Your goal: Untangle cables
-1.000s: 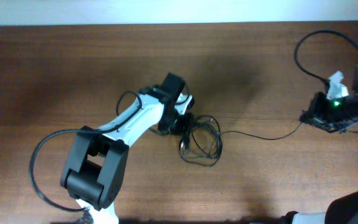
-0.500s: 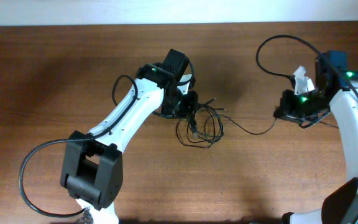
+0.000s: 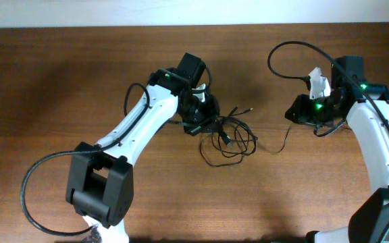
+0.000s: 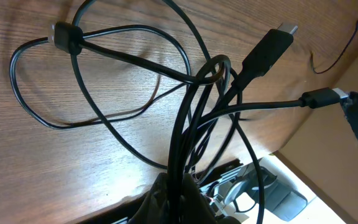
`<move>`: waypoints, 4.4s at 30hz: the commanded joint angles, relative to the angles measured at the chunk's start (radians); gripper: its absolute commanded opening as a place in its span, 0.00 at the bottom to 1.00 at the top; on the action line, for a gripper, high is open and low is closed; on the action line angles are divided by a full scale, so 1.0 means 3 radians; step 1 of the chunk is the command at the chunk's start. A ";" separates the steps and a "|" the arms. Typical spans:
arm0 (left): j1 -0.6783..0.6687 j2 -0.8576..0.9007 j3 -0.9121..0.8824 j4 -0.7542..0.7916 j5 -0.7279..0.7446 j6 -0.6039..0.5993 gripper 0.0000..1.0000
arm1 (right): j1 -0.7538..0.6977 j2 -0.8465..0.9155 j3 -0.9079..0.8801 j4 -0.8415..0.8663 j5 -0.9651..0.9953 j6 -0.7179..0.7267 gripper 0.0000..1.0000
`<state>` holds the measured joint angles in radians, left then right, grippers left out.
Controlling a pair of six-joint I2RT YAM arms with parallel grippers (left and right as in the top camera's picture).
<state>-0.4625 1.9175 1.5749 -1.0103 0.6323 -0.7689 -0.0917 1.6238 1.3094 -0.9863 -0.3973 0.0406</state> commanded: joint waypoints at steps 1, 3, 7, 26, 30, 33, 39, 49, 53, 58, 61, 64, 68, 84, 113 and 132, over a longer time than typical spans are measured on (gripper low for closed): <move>0.0023 0.0004 0.0061 -0.0005 0.0058 -0.0053 0.00 | 0.0024 0.0005 -0.0024 -0.0001 -0.0045 0.0004 0.65; 0.0023 0.0004 0.0061 -0.0005 0.0015 -0.0053 0.00 | 0.0025 0.0005 -0.0024 -0.0142 -0.0074 -0.0070 0.71; 0.0023 0.0004 0.0061 -0.0001 0.0000 -0.0056 0.00 | 0.0025 0.0005 -0.0028 -0.0547 -0.0792 -0.0746 0.71; 0.0023 0.0004 0.0061 0.0003 0.0556 -0.0978 0.00 | 0.0369 0.0005 -0.0559 -0.0112 -0.1469 -0.1158 0.60; 0.0023 0.0004 0.0061 -0.0006 0.0638 -0.0977 0.00 | 0.0820 0.0005 -0.0559 0.0231 -0.1113 -0.1100 0.43; 0.0023 0.0004 0.0061 -0.0005 0.0627 -0.0977 0.00 | 0.1045 0.0005 -0.0559 0.0398 -0.0623 -0.0783 0.23; 0.0023 0.0004 0.0057 -0.0009 -0.0963 -0.0977 0.00 | 0.1041 -0.0169 -0.0415 0.0254 -0.0922 -0.0706 0.04; 0.0024 0.0004 0.0038 -0.0123 -0.2252 -0.0975 0.00 | 0.1044 -0.1775 0.0032 0.0159 -0.0955 -0.0701 0.04; 0.0024 0.0004 0.0036 -0.0303 -0.2527 -0.0975 0.00 | 0.1044 -0.2352 0.0050 0.0575 -0.0501 -0.0426 0.04; 0.0024 0.0004 0.0036 -0.0404 -0.2861 -0.0974 0.00 | 0.1044 -0.2865 0.0050 0.0757 0.0565 -0.0088 0.04; 0.0023 0.0004 0.0036 -0.0404 -0.2804 -0.0974 0.00 | 0.1044 -0.2954 0.0050 0.0622 0.0692 -0.0069 0.18; 0.0023 0.0004 0.0036 -0.0401 -0.2688 -0.0975 0.00 | 0.1044 -0.2862 0.0050 0.0390 0.0652 -0.0072 0.32; 0.0023 0.0004 0.0036 -0.0401 -0.2450 -0.0974 0.00 | 0.1044 -0.2668 0.0050 0.0284 0.0608 -0.0071 0.45; 0.0514 0.0004 0.0036 -0.0390 -0.0512 -0.0673 0.00 | 0.1052 -0.0860 0.0046 -0.0275 -0.0572 -0.0656 0.72; 0.0994 0.0004 0.0036 -0.0427 -0.1401 -0.0676 0.00 | 0.1459 -0.1061 0.0047 0.0206 -0.1780 -0.1283 0.04; 0.0991 0.0004 0.0032 -0.0587 -0.1921 -0.0675 0.00 | 0.1461 -0.2993 0.0047 0.0514 0.0373 -0.0355 0.51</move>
<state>-0.1669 1.9171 1.5860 -1.1854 0.0738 -0.9791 0.3466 0.6800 1.3212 -0.7856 -0.3122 -0.0948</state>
